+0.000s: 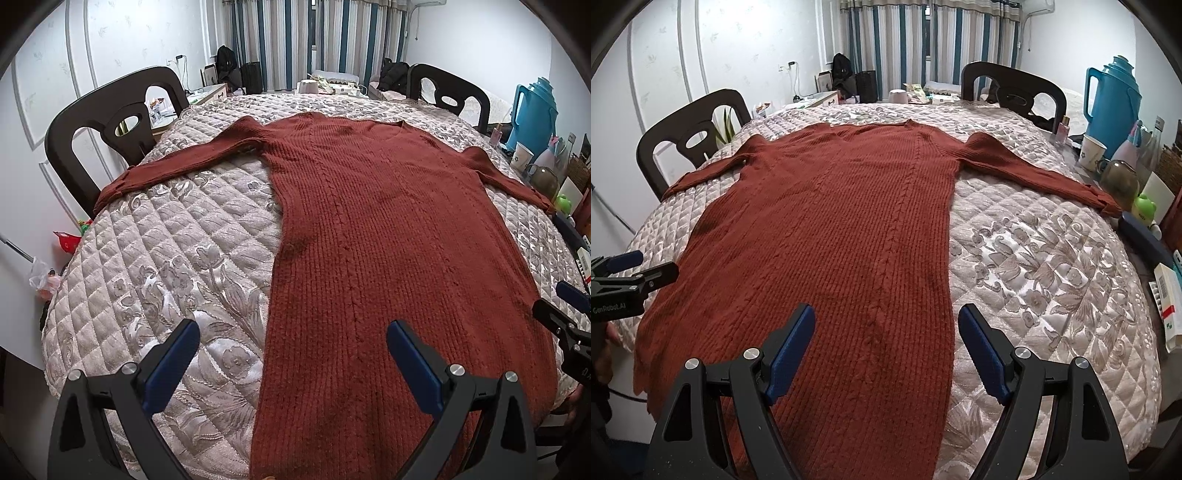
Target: Fold small clothes
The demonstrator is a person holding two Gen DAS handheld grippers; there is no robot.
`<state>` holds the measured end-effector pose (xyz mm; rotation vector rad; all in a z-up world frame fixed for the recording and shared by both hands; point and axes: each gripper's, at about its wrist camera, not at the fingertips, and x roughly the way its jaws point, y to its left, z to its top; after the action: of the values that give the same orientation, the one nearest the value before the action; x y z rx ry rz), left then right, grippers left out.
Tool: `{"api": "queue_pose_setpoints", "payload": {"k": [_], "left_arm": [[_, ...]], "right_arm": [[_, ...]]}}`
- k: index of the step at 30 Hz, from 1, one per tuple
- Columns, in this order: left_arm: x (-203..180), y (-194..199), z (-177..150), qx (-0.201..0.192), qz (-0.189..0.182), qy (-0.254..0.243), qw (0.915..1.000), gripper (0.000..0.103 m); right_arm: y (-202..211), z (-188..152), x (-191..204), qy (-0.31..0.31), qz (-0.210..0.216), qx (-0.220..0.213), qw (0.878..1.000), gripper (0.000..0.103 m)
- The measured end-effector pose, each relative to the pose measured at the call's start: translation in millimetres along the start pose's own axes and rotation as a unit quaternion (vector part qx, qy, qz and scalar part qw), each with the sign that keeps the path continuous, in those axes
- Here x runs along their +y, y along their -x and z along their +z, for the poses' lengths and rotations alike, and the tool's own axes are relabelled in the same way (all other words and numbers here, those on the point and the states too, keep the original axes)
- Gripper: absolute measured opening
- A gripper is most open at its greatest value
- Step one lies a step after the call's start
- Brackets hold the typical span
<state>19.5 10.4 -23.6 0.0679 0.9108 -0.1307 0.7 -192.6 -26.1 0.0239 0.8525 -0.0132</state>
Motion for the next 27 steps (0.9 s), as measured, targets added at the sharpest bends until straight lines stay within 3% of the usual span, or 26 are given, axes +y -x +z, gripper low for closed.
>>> {"api": "queue_pose_setpoints", "payload": {"k": [27], "left_arm": [[0.4, -5.7, 1.0, 0.005, -0.002, 0.0, 1.0, 0.102]], "right_arm": [[-5.1, 3.4, 3.8, 0.005, 0.001, 0.008, 1.0, 0.08]]}}
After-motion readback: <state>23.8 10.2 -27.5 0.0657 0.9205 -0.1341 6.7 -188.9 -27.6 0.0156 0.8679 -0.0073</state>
